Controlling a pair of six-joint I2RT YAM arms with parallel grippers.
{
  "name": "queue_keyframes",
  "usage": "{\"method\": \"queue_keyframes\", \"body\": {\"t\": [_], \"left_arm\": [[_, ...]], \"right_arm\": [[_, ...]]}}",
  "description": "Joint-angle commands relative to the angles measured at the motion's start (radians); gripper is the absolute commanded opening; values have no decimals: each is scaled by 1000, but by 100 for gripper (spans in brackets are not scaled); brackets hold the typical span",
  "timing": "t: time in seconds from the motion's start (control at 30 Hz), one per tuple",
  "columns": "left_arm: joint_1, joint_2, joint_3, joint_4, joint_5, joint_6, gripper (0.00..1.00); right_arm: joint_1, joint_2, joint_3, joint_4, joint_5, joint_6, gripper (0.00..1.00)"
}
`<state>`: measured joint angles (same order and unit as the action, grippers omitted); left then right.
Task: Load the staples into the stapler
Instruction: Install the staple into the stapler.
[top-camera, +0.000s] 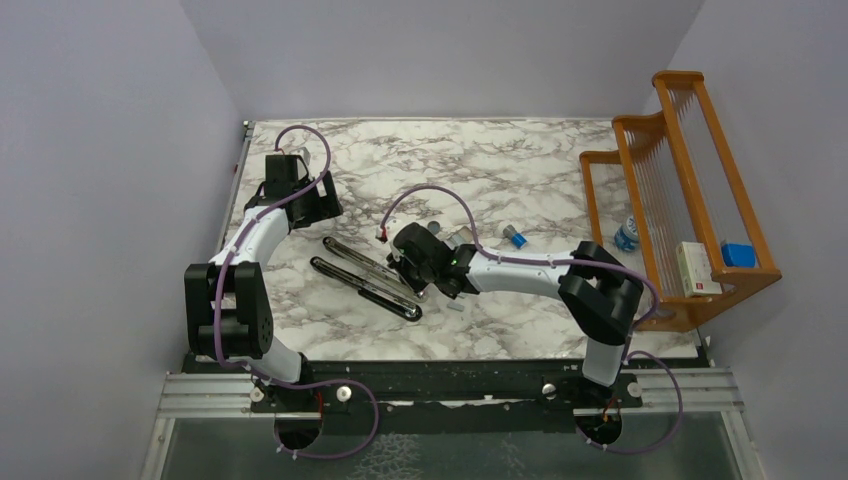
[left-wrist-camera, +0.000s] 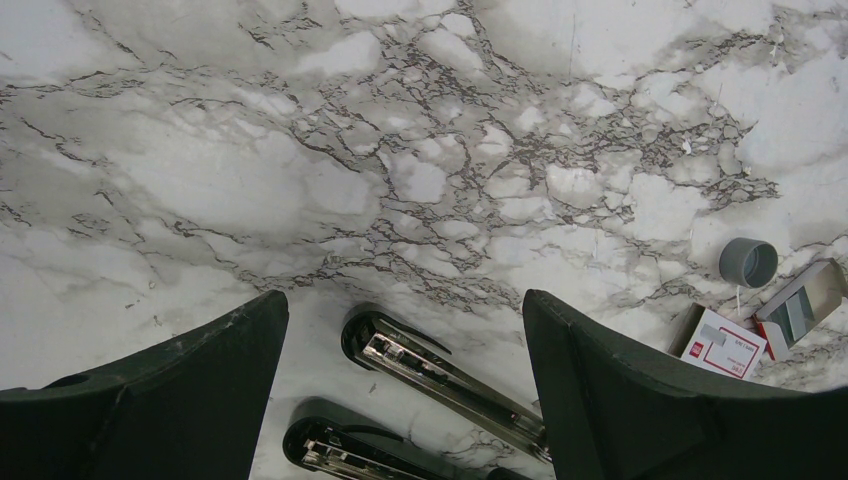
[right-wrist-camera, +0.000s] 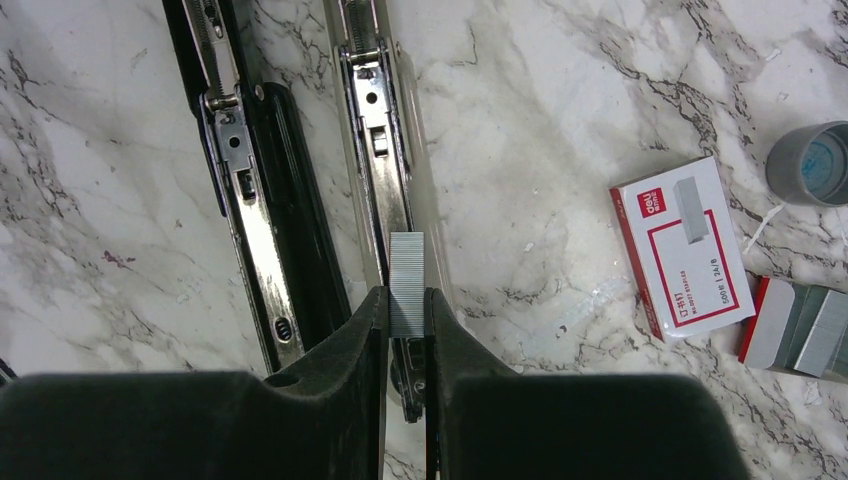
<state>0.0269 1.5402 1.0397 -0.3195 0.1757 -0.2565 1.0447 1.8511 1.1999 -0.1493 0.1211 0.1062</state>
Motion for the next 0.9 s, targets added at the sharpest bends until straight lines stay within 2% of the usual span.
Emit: {"method": "queue_keyframes", "body": {"t": [0.0, 0.87], "left_arm": [[7, -5, 16, 13, 22, 10, 90], [7, -7, 16, 14, 24, 11, 90]], "right_arm": [[6, -48, -31, 60, -49, -17, 1], [6, 26, 34, -32, -53, -4, 1]]}}
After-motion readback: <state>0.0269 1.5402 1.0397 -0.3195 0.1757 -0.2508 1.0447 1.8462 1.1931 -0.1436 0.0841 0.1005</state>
